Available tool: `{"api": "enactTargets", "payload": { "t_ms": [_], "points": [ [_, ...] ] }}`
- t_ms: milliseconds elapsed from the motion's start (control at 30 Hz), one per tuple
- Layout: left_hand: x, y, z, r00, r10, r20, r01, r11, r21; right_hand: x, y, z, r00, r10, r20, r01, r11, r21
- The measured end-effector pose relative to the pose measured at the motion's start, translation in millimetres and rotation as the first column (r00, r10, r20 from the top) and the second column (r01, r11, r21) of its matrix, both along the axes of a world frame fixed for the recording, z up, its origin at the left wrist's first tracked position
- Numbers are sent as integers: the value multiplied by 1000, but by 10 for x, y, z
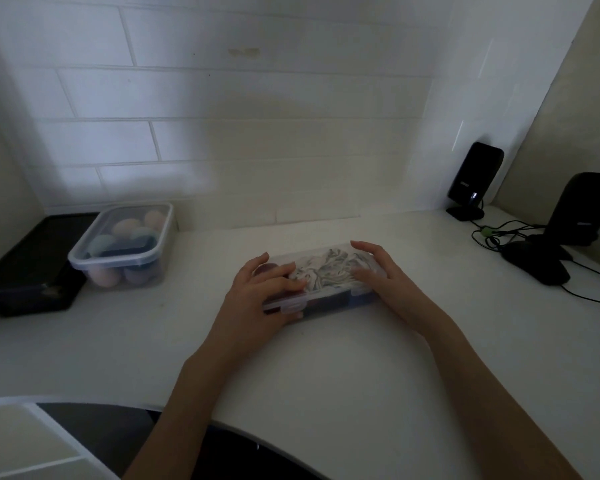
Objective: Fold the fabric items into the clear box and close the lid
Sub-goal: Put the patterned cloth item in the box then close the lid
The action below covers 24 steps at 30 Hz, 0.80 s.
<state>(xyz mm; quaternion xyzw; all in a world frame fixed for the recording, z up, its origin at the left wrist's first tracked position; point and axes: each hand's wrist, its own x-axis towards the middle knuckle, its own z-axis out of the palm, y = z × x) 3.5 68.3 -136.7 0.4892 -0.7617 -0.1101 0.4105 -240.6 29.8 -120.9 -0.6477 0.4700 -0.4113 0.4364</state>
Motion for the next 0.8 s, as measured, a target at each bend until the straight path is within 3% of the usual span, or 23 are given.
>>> {"api": "enactTargets", "payload": {
  "t_ms": [100,200,367,500,600,700,800],
  "points": [
    [12,32,20,1000,7,7,-7,1000,0,9,10,5,1000,10,-23,-10,1000,-13],
    [63,-24,167,996,-38,-81,45,995,89,10,-2,-16,999,6,-38,-7,999,-49],
    [-2,-120,374,934,-151,-323,237,939,247,78,-64,-21,971,-119,207,131,990,-49],
    [-178,-215,273,900,33,-436,30,990,138,159,-127,-42,914,-253,317,267,964,-2],
    [-303,-272,217,844,115,-523,-93,993,68,236,-175,-1,903,-314,294,306,949,76],
    [-297,-331,137,899,110,-423,-150,987,-63,294,-193,42,881,-350,320,322,937,139],
    [-242,-388,146,944,158,-289,-219,956,-196,310,-153,26,850,-402,341,412,910,44]
  ]
}}
